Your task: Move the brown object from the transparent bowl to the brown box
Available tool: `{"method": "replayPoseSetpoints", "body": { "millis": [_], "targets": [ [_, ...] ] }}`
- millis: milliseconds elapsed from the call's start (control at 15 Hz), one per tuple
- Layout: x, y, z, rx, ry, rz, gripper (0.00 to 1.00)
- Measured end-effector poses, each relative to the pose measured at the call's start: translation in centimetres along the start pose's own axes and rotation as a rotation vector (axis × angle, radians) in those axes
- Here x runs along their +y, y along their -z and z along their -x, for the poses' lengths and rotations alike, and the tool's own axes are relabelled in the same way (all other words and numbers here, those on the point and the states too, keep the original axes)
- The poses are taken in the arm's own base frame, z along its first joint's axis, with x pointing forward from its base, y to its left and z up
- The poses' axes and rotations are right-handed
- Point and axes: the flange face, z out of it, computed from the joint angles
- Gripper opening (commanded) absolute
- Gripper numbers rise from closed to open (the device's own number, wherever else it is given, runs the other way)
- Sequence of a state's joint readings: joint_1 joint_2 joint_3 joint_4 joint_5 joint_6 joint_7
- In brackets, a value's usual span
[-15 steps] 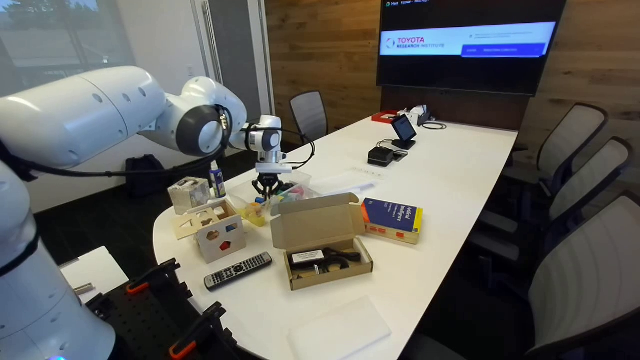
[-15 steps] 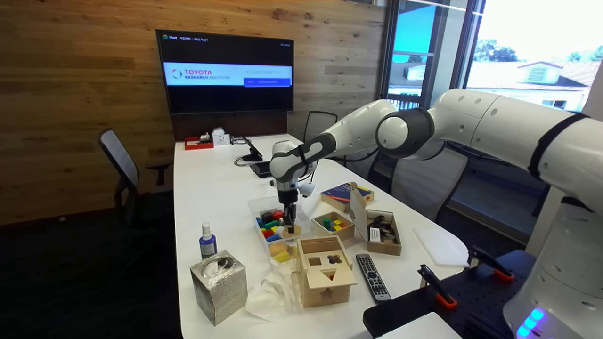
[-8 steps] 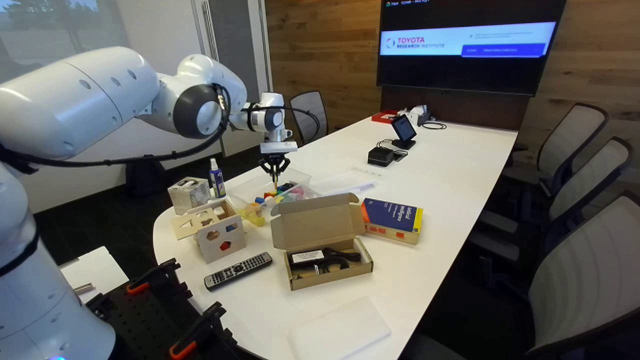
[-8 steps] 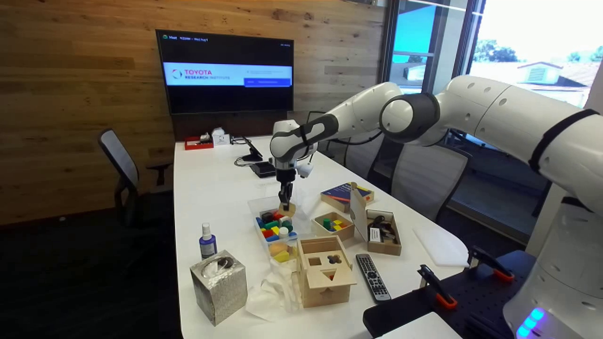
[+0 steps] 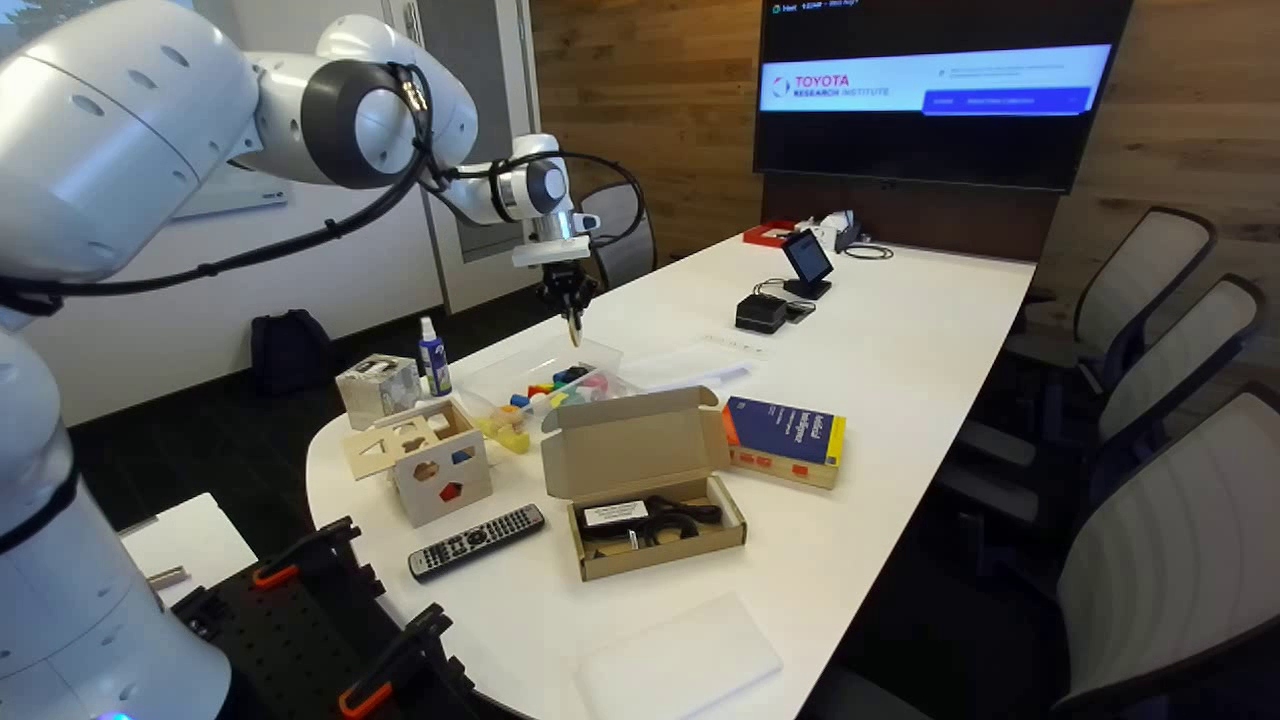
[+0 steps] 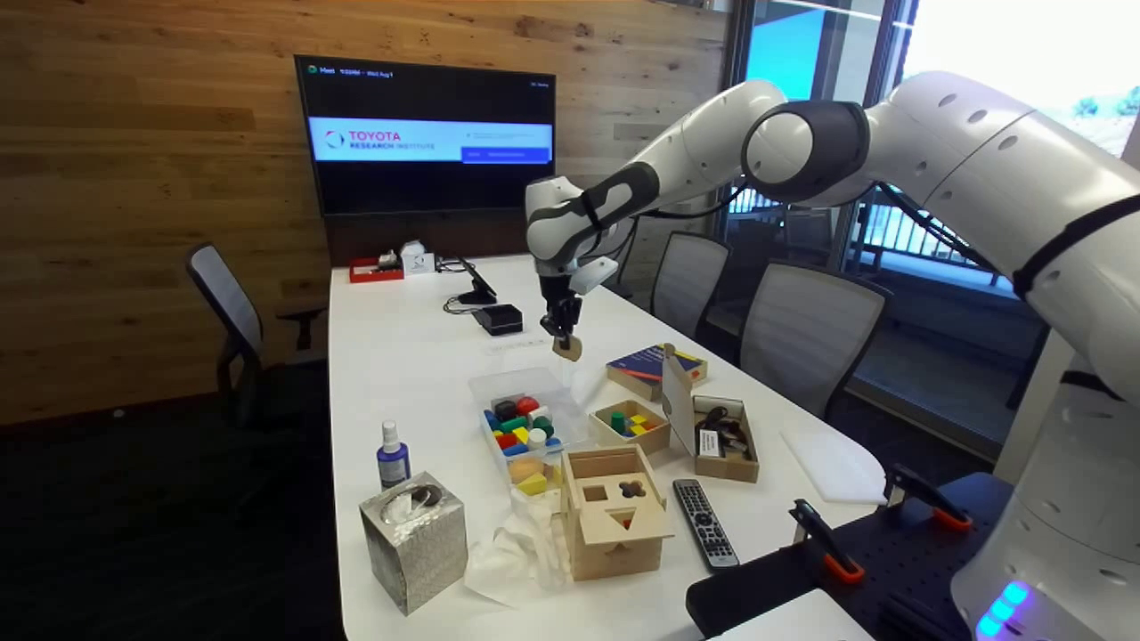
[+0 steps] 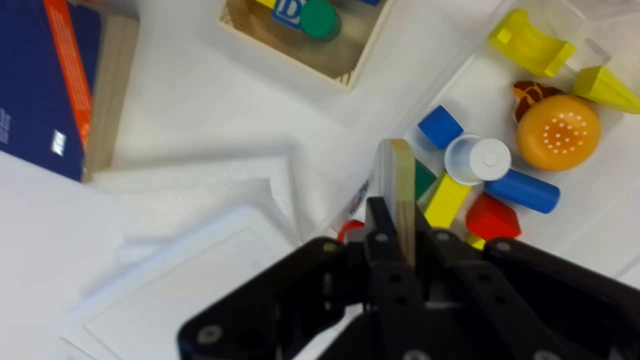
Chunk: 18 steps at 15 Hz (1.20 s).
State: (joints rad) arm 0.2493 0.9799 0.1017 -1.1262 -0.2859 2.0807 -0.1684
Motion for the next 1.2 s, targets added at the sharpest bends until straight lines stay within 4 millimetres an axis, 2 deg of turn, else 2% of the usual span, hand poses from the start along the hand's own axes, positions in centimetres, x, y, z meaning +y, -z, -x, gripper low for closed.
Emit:
{"method": "replayPoseSetpoints", "body": {
  "millis": [133,333,600,867,1200],
  "targets": [
    [1.6,-2.4,1.7,-0.059,-0.096,0.032,0.02],
    [3.9,-7.2,4.8,-0.162,-0.233,0.070,0.02],
    [4.8,-12.2,8.0,-0.322,-0.392,0.108,0.02],
    [3.2,-14.5,9.6,-0.497,-0.477,0.130,0.02],
    [2.1,-15.1,8.8,-0.530,-0.494,0.150,0.02]
  ]
}}
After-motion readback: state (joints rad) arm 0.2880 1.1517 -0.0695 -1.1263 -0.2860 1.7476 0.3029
